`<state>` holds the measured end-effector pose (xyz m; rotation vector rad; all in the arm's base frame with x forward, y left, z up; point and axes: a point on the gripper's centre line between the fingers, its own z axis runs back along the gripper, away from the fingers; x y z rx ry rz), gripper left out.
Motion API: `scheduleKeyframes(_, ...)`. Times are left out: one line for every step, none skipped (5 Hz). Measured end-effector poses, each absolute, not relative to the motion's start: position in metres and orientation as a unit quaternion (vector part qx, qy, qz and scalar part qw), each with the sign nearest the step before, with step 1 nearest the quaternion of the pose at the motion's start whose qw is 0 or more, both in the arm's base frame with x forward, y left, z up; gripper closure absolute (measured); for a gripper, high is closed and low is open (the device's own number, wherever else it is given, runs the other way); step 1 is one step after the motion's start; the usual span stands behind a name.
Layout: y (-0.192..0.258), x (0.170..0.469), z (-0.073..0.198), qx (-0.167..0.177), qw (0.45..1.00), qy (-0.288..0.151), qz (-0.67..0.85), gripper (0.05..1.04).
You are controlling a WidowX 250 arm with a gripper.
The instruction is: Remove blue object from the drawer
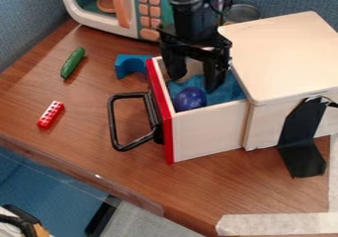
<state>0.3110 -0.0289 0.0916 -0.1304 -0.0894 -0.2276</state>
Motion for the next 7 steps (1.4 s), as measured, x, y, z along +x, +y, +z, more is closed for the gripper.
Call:
scheduleKeyframes(-0.028,0.312,0.088,-0.061,0.991,-0.048,-0.110,0.083)
scheduleKeyframes(-0.028,0.309,0.084,-0.061,0.991,-0.045,-0.107,0.083)
scheduleKeyframes(-0.027,0.308,0.081,-0.059,0.992,-0.044,-0.102,0.083)
scheduleKeyframes(-0.027,0.306,0.079,-0.058,0.992,-0.044,-0.103,0.083)
scheduleKeyframes(-0.025,0.305,0.072,-0.055,0.992,-0.039,-0.103,0.083)
scheduleKeyframes(-0.026,0.306,0.066,-0.054,0.993,-0.033,-0.098,0.133)
scheduleKeyframes(-0.027,0.307,0.062,-0.056,0.994,-0.033,-0.093,0.357)
